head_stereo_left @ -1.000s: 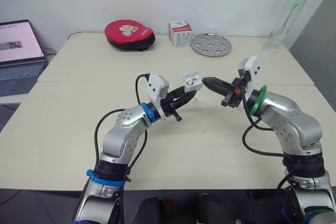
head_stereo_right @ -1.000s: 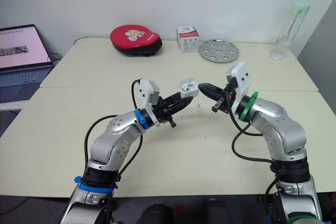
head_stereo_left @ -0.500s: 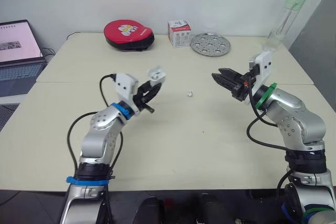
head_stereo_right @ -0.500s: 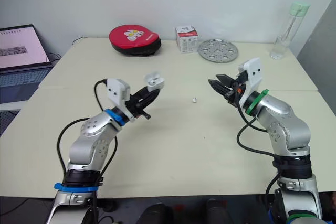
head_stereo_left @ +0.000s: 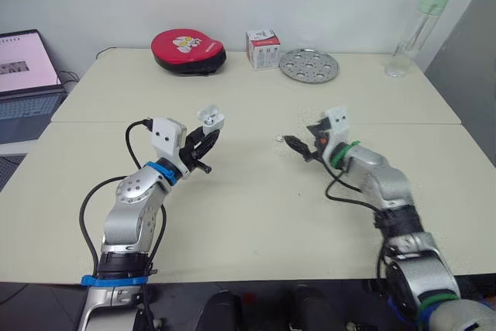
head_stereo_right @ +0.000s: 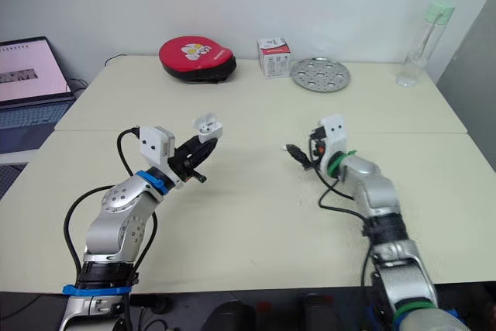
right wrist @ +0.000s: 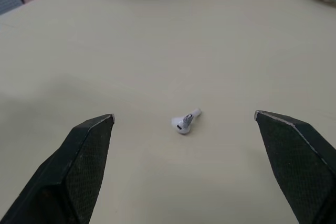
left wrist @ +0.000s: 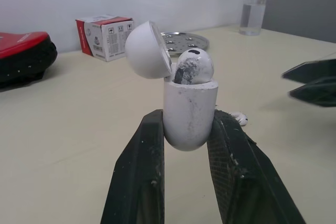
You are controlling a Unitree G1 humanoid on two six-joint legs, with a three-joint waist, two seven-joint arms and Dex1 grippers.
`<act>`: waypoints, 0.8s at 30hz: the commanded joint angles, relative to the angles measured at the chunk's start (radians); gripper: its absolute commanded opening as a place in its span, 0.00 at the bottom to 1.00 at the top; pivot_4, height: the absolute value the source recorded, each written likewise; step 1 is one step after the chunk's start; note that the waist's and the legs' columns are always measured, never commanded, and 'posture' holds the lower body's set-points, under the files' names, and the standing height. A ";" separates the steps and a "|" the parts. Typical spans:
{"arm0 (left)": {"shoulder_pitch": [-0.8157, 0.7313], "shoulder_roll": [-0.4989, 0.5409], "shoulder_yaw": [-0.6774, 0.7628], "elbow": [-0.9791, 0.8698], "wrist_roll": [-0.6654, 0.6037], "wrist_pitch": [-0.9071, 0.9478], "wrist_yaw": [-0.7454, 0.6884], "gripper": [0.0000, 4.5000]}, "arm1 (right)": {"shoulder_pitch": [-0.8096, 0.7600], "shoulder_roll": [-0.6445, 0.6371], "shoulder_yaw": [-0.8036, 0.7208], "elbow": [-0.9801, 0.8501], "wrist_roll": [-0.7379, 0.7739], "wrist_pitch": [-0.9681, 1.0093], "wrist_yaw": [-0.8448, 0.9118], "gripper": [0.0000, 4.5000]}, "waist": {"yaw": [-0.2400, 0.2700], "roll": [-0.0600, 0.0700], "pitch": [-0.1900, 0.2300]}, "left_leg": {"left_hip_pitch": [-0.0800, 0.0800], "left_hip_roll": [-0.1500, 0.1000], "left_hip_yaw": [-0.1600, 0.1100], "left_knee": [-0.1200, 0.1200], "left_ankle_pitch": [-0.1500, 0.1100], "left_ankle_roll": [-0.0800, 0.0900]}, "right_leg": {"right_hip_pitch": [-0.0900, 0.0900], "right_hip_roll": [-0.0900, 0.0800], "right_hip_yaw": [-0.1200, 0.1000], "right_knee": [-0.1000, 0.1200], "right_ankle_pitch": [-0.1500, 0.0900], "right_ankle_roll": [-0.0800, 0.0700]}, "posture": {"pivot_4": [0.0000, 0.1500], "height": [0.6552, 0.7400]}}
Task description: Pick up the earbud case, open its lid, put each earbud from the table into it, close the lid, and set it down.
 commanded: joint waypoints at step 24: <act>0.001 0.012 0.019 -0.087 -0.001 -0.008 0.040 0.17 | -0.270 0.210 -0.043 0.699 -0.214 -0.416 -0.326 0.57 | -0.024 0.000 0.000 | 0.001 0.000 0.001 0.000 0.000 -0.001 | 0.000 -0.001 0.001 0.002 0.000 0.000 | 1.00 1.00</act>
